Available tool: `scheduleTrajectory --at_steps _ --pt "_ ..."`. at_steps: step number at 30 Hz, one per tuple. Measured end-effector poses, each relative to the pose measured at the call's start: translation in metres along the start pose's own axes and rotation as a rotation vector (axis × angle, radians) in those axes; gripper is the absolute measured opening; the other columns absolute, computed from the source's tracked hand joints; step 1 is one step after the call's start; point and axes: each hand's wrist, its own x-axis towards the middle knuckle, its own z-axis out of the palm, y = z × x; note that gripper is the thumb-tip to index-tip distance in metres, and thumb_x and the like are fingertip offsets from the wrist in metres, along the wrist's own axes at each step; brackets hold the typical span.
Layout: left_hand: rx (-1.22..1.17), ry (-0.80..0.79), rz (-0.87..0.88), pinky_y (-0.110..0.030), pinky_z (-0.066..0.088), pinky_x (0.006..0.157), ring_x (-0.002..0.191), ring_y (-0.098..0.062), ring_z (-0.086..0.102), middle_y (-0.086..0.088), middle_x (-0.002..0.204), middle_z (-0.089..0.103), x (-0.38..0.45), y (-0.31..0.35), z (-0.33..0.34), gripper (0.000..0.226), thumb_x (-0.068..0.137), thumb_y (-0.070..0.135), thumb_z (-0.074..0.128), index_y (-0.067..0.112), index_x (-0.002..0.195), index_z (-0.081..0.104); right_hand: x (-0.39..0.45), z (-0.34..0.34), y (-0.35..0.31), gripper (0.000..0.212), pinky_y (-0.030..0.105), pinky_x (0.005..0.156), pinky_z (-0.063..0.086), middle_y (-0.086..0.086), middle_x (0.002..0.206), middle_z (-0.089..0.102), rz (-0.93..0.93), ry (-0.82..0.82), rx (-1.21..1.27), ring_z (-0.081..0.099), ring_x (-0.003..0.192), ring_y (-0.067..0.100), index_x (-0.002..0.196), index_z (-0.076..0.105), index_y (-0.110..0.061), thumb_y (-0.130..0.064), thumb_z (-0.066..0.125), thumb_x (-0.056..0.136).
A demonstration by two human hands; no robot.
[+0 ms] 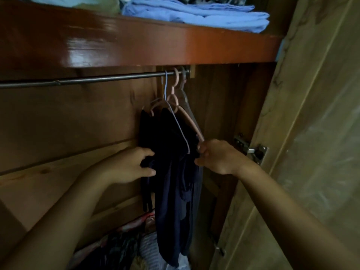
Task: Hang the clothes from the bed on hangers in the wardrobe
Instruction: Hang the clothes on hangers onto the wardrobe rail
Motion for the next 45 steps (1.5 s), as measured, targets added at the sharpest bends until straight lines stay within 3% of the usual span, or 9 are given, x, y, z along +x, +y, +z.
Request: scheduleTrajectory --at_steps 5,11,15,22,27,32,38,41,45 --pt "0.012 0.004 0.088 -0.024 0.035 0.11 0.132 -0.008 0.043 0.004 0.148 0.045 -0.007 0.018 0.017 0.071 0.086 0.038 0.072 0.023 0.148 0.039 -0.057 0.008 0.002 0.052 0.03 0.083 0.049 0.0 0.119 0.06 0.096 0.016 0.028 0.059 0.104 0.017 0.138 0.044 -0.023 -0.037 0.066 0.092" --pt "-0.005 -0.094 0.177 -0.037 0.04 0.11 0.131 -0.011 0.046 0.006 0.145 0.048 -0.022 0.04 0.047 0.074 0.081 0.044 0.075 0.03 0.146 0.042 -0.125 0.029 0.013 0.061 0.037 0.098 0.048 0.005 0.137 0.053 0.208 -0.052 -0.066 0.054 0.122 0.024 0.143 0.041 -0.023 -0.037 0.069 0.09" --pt "-0.013 -0.157 0.241 -0.035 0.044 0.106 0.125 -0.011 0.051 0.007 0.136 0.054 -0.033 0.062 0.071 0.071 0.08 0.046 0.075 0.034 0.143 0.046 -0.172 0.049 0.025 0.058 0.025 0.091 0.041 -0.001 0.138 0.053 0.283 -0.048 -0.052 0.053 0.123 0.019 0.143 0.044 -0.028 -0.035 0.069 0.091" --pt "0.084 -0.325 0.318 -0.036 0.042 0.106 0.132 -0.019 0.046 0.001 0.146 0.046 -0.049 0.099 0.114 0.073 0.082 0.046 0.073 0.037 0.146 0.039 -0.249 0.087 0.05 0.06 0.035 0.098 0.048 0.0 0.136 0.054 0.546 -0.027 -0.082 0.054 0.121 0.02 0.142 0.043 -0.024 -0.034 0.071 0.09" --pt "0.115 -0.479 0.409 -0.037 0.043 0.103 0.131 -0.017 0.044 0.002 0.147 0.042 -0.067 0.145 0.155 0.075 0.081 0.047 0.074 0.038 0.146 0.037 -0.31 0.095 0.058 0.063 0.031 0.096 0.048 0.001 0.137 0.055 0.657 0.037 -0.021 0.055 0.121 0.019 0.144 0.044 -0.021 -0.027 0.073 0.088" --pt "0.163 -0.561 0.53 -0.027 0.043 0.098 0.127 -0.012 0.047 0.005 0.142 0.046 -0.093 0.204 0.2 0.073 0.077 0.045 0.079 0.033 0.141 0.044 -0.375 0.103 0.079 0.063 0.03 0.1 0.047 -0.002 0.137 0.055 0.739 0.163 0.103 0.053 0.122 0.017 0.139 0.047 -0.022 -0.024 0.077 0.084" --pt "0.186 -0.691 0.684 -0.033 0.047 0.099 0.127 -0.013 0.046 0.006 0.146 0.043 -0.132 0.284 0.258 0.07 0.082 0.04 0.075 0.034 0.142 0.041 -0.453 0.117 0.113 0.064 0.035 0.105 0.042 0.001 0.141 0.052 0.903 0.162 0.115 0.048 0.128 0.022 0.142 0.044 -0.02 -0.03 0.074 0.086" --pt "0.196 -0.768 0.8 -0.029 0.045 0.099 0.129 -0.012 0.044 0.006 0.147 0.042 -0.153 0.323 0.288 0.069 0.084 0.038 0.074 0.032 0.144 0.04 -0.496 0.126 0.131 0.059 0.038 0.102 0.044 0.004 0.135 0.054 0.988 0.181 0.132 0.05 0.125 0.025 0.136 0.048 -0.018 -0.026 0.074 0.083" --pt "0.304 -0.757 0.954 -0.034 0.045 0.101 0.127 -0.012 0.048 0.007 0.145 0.047 -0.181 0.371 0.326 0.067 0.084 0.044 0.072 0.033 0.143 0.042 -0.554 0.139 0.152 0.046 0.042 0.096 0.047 0.005 0.124 0.059 1.102 0.211 0.15 0.053 0.119 0.027 0.121 0.053 -0.018 -0.025 0.072 0.079"
